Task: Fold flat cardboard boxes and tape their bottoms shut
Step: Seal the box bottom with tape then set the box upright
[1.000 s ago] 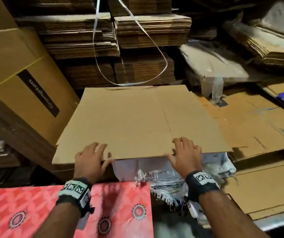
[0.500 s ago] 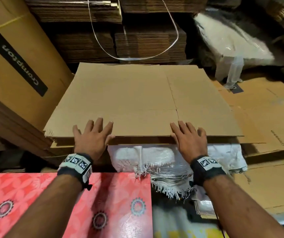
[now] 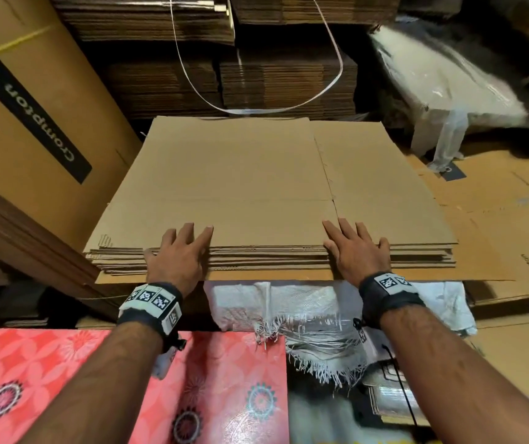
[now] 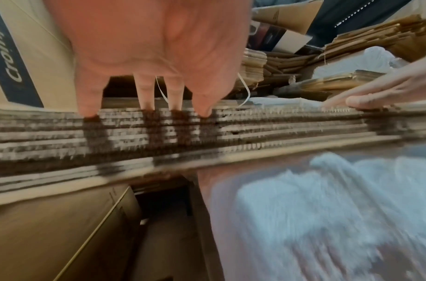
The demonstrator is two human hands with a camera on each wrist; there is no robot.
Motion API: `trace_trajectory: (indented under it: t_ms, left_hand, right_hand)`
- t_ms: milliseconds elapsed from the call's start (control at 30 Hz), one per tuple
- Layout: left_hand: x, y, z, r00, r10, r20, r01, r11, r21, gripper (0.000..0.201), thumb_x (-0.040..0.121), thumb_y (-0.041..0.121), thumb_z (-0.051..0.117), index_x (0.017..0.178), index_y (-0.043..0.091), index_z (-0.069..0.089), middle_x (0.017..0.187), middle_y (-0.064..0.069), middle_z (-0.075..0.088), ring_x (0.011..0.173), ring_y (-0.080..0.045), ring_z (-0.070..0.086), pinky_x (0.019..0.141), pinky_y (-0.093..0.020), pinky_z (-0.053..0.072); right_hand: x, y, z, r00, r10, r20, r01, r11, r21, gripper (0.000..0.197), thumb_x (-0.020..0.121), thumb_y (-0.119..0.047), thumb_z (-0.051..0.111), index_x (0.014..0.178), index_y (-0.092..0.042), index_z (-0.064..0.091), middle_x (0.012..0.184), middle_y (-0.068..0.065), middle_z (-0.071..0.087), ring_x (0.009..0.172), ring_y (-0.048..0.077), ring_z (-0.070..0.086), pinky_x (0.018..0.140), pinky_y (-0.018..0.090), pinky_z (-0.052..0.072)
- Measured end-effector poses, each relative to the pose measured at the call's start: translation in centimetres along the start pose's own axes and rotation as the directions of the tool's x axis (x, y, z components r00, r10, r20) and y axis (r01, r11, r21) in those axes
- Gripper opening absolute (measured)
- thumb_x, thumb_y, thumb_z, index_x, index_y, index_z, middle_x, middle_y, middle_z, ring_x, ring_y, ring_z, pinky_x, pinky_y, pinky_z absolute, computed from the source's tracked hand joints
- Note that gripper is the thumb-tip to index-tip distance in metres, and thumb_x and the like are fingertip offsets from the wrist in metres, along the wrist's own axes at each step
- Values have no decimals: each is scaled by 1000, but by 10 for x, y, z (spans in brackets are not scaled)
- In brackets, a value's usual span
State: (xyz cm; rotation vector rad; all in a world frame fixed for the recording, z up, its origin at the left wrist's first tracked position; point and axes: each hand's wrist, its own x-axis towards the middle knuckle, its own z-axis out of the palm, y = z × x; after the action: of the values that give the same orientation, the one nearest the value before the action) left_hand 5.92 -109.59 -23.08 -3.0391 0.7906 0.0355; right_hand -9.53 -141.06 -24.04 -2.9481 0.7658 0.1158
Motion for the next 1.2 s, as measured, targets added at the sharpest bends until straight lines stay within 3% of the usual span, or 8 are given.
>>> trace_trajectory:
  t_ms: [133,200,333,433,533,800,1100,1200]
  left_hand:
    - [-3,-4,-13,997,25,74,-25,1000,3,72,98,49,52,156,47,9,165,4,12,149,-25,17,112,-66,32]
    - [-15,-8,-13,999,27,-43,-27,1000,-3,66,100,49,47,158,42,16,166,2,16,151,-25,20,113,-64,30]
    - [-61,-1,-8,959,54,-277,-81,993,-88,58,93,48,47,150,36,43,147,3,54,137,-23,47,106,-61,37]
    - [-111,8,-2,949,39,-311,-98,979,-176,55,92,50,41,146,38,47,135,10,61,127,-18,54,101,-56,39]
    - [-161,-4,10,958,52,-284,-129,957,-261,54,95,51,39,147,37,47,136,8,61,126,-18,56,101,-52,43]
    - [-273,-88,21,947,45,-319,-202,853,-480,52,100,43,42,145,20,54,139,-3,61,127,-21,55,109,-31,37]
    - [-411,-225,0,931,-14,-364,-173,862,-477,50,99,47,44,143,27,55,134,8,63,120,-17,59,102,-34,42]
    - [-462,-284,-7,925,-61,-375,-146,853,-500,51,98,54,41,142,33,55,131,14,64,117,-15,59,96,-41,50]
  right_hand:
    - [-11,-10,-6,998,20,60,-20,1000,12,56,107,-55,15,159,-44,-2,172,-7,0,157,26,4,118,70,16]
    - [-28,-22,-7,999,-7,54,6,1000,28,59,106,-57,14,161,-41,-3,172,-4,-2,158,24,2,121,67,12]
    - [-83,-53,-13,994,-111,-19,112,991,69,63,105,-60,10,162,-37,-1,172,-1,-1,158,20,0,124,59,9]
    - [-129,-82,-17,978,-192,-79,200,973,117,81,92,-69,-10,163,-35,10,172,0,6,158,19,4,122,56,16]
    - [-170,-113,-16,956,-282,-83,291,949,124,78,93,-64,-4,162,-34,15,172,-1,9,158,18,5,123,53,21]
    - [-265,-212,7,889,-452,-81,457,859,229,70,99,-59,14,160,-28,27,167,5,27,154,25,23,119,49,32]
    - [-416,-346,1,884,-465,-49,455,833,315,79,90,-65,4,162,-35,18,170,-9,12,156,12,9,123,41,20]
    - [-464,-401,-1,882,-471,-14,451,836,313,67,98,-60,16,162,-38,12,170,-14,6,156,8,5,122,42,19]
